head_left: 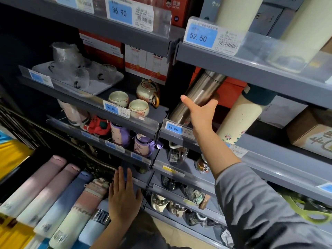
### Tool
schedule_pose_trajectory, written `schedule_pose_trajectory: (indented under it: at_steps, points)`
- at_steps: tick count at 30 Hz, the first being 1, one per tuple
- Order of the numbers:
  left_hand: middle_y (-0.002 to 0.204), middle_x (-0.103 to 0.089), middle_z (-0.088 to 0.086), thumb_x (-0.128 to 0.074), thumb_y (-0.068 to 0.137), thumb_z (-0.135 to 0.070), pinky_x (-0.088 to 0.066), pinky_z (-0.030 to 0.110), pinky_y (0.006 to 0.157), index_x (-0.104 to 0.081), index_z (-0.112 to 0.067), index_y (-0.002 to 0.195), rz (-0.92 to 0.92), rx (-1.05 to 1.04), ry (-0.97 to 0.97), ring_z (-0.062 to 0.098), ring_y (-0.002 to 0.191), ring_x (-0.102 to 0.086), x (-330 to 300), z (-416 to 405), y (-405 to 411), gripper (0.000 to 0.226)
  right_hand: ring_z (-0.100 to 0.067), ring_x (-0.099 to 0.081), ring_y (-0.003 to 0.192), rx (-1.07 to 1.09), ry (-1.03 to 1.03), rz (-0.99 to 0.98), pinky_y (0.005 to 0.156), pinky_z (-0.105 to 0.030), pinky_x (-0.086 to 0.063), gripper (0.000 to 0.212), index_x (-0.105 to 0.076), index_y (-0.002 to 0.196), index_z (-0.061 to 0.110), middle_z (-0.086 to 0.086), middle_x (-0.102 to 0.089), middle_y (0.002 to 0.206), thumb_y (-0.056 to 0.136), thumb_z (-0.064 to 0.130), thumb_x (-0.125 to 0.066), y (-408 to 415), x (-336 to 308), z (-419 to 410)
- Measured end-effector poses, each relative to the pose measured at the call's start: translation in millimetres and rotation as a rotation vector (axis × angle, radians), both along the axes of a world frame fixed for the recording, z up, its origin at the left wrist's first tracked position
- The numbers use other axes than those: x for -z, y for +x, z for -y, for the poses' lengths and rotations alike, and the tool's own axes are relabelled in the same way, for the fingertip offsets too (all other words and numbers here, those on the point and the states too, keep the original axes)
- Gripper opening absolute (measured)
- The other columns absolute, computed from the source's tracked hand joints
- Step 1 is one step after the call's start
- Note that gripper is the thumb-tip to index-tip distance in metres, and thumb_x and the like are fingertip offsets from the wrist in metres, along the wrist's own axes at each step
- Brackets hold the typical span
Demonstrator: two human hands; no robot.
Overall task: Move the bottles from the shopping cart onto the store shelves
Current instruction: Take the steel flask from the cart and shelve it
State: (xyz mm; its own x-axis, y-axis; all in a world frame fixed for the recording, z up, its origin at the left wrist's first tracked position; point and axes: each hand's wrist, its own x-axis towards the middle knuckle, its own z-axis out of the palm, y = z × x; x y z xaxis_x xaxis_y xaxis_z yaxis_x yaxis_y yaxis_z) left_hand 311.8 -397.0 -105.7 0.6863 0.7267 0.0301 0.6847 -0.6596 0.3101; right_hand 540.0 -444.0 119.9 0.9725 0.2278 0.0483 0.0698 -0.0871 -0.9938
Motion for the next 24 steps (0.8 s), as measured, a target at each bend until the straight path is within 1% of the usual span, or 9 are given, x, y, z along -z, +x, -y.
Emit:
schedule_pose_trajectory:
  at_steps: [4, 9, 12, 14, 17, 19, 21, 22, 24]
  points:
    - [0.146, -0.043, 0.023, -0.037, 0.078, -0.048, -0.045, 0.053, 0.097, -0.049, -0.004, 0.139, -0.006, 0.007, -0.032, 0.039, 0.131, -0.046, -1.5, -0.1, -0.5, 0.076, -0.018, -0.038, 0.094, 0.02, -0.148, 0.113, 0.088, -0.034, -0.042, 0.065, -0.031, 0.101, 0.011, -0.003, -0.036, 0.102, 0.072, 0.04, -0.082, 1.3, 3.7, -2.8]
    - [0.148, -0.04, 0.022, -0.056, 0.074, -0.044, -0.045, 0.054, 0.098, -0.047, -0.004, 0.14, 0.001, 0.006, -0.048, 0.039, 0.133, -0.044, -1.1, 0.7, -1.8, 0.078, -0.016, -0.037, 0.091, 0.048, -0.279, 0.214, 0.079, -0.028, -0.037, 0.067, -0.031, 0.102, 0.011, -0.004, -0.036, 0.106, 0.072, 0.044, -0.081, 0.8, 0.5, -0.6]
    - [0.148, -0.041, 0.022, -0.044, 0.079, -0.049, -0.045, 0.053, 0.097, -0.047, -0.005, 0.14, -0.007, 0.004, -0.044, 0.038, 0.132, -0.045, -2.4, 0.4, -1.9, 0.076, -0.017, -0.038, 0.088, 0.075, -0.341, 0.248, 0.077, -0.031, -0.039, 0.07, -0.034, 0.104, 0.01, -0.004, -0.036, 0.103, 0.07, 0.049, -0.081, 1.6, 1.1, 2.1]
    - [0.148, -0.042, 0.022, -0.043, 0.078, -0.05, -0.046, 0.052, 0.097, -0.048, -0.005, 0.14, 0.009, 0.004, -0.029, 0.038, 0.132, -0.046, -1.9, -0.7, -1.7, 0.077, -0.017, -0.039, 0.087, 0.068, -0.386, 0.257, 0.075, -0.033, -0.042, 0.071, -0.036, 0.105, 0.008, -0.003, -0.037, 0.102, 0.07, 0.051, -0.08, 2.6, 0.4, 3.1]
    - [0.156, -0.03, 0.017, -0.052, 0.079, -0.051, -0.038, 0.05, 0.106, -0.041, -0.009, 0.146, 0.022, -0.02, -0.066, 0.033, 0.142, -0.033, 0.0, -0.4, -2.6, 0.081, -0.018, -0.041, 0.089, 0.07, -0.409, 0.273, 0.077, -0.037, -0.046, 0.072, -0.037, 0.106, 0.007, -0.003, -0.038, 0.101, 0.069, 0.052, -0.08, 2.7, 0.3, 4.0]
    - [0.162, -0.009, 0.01, -0.05, 0.089, -0.052, -0.024, 0.044, 0.116, -0.024, -0.015, 0.154, 0.057, -0.031, -0.083, 0.025, 0.149, -0.011, -1.8, 0.2, -2.5, 0.079, -0.018, -0.041, 0.088, 0.063, -0.412, 0.28, 0.077, -0.036, -0.046, 0.069, -0.033, 0.1, 0.01, -0.002, -0.037, 0.1, 0.07, 0.052, -0.079, 2.0, 1.0, 3.9]
    - [0.163, 0.007, 0.003, -0.049, 0.094, -0.053, -0.014, 0.039, 0.119, -0.009, -0.021, 0.155, 0.082, -0.039, -0.167, 0.019, 0.15, 0.005, -6.1, -0.6, -2.4, 0.08, -0.018, -0.042, 0.087, 0.059, -0.409, 0.284, 0.076, -0.035, -0.046, 0.069, -0.034, 0.1, 0.01, -0.002, -0.037, 0.1, 0.07, 0.051, -0.08, 1.1, 1.4, 3.6]
    - [0.163, 0.009, 0.001, -0.051, 0.094, -0.051, -0.014, 0.039, 0.119, -0.01, -0.023, 0.155, 0.105, -0.046, -0.207, 0.018, 0.15, 0.006, -8.9, -1.5, -2.4, 0.079, -0.019, -0.043, 0.088, 0.053, -0.414, 0.288, 0.076, -0.035, -0.046, 0.069, -0.035, 0.101, 0.009, -0.002, -0.037, 0.101, 0.07, 0.051, -0.08, 1.0, 1.4, 3.5]
    - [0.164, 0.001, 0.0, -0.057, 0.093, -0.045, -0.02, 0.041, 0.118, -0.019, -0.023, 0.154, 0.174, -0.054, -0.266, 0.021, 0.151, -0.003, -14.8, -0.8, -5.0, 0.075, -0.02, -0.044, 0.09, 0.02, -0.432, 0.304, 0.078, -0.036, -0.047, 0.07, -0.037, 0.104, 0.008, -0.004, -0.038, 0.106, 0.07, 0.05, -0.081, -1.7, 3.1, 6.3]
